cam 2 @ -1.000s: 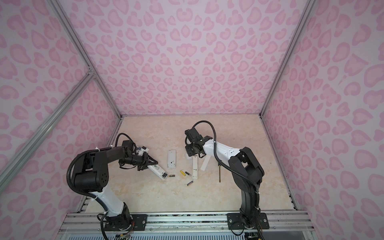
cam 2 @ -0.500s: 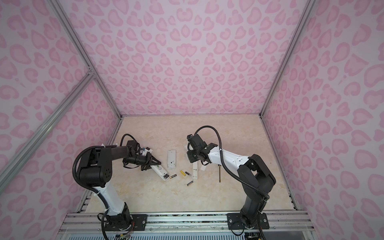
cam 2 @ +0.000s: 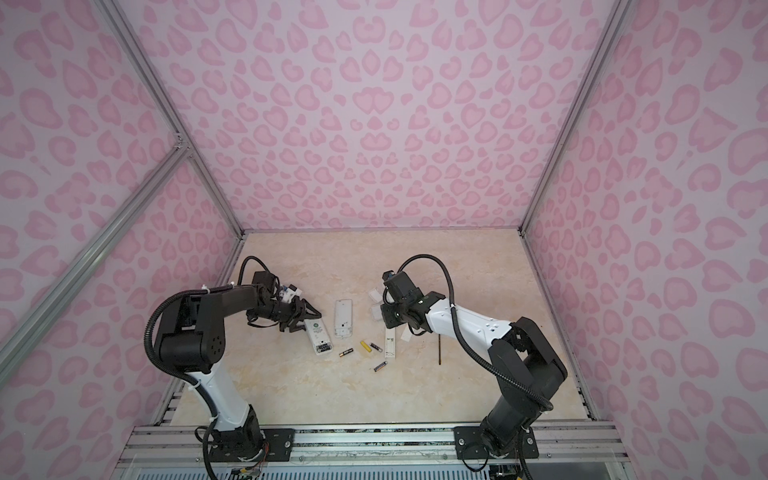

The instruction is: Unload the batteries from the remote control

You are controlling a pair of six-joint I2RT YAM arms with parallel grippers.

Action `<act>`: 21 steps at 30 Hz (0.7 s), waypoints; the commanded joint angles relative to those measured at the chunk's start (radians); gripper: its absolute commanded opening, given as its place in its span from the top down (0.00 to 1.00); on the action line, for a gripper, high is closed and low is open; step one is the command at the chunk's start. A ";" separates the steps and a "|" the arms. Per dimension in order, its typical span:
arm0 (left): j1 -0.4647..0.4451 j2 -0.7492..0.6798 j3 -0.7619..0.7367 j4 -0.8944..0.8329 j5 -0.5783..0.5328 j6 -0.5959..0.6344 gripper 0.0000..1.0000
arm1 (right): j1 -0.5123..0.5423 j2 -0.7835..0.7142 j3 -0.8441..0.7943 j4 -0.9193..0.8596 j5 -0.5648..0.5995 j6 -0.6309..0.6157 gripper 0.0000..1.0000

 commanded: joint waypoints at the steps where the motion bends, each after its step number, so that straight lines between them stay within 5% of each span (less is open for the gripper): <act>1: 0.000 -0.017 0.013 -0.022 -0.110 0.017 0.45 | -0.032 -0.021 -0.016 -0.011 0.021 -0.008 0.54; 13: 0.002 -0.066 0.043 -0.071 -0.220 0.019 0.32 | -0.231 -0.076 -0.084 -0.094 0.018 0.006 0.51; 21: -0.025 -0.099 -0.048 0.028 -0.151 -0.029 0.51 | -0.314 -0.091 -0.155 -0.078 -0.028 0.027 0.49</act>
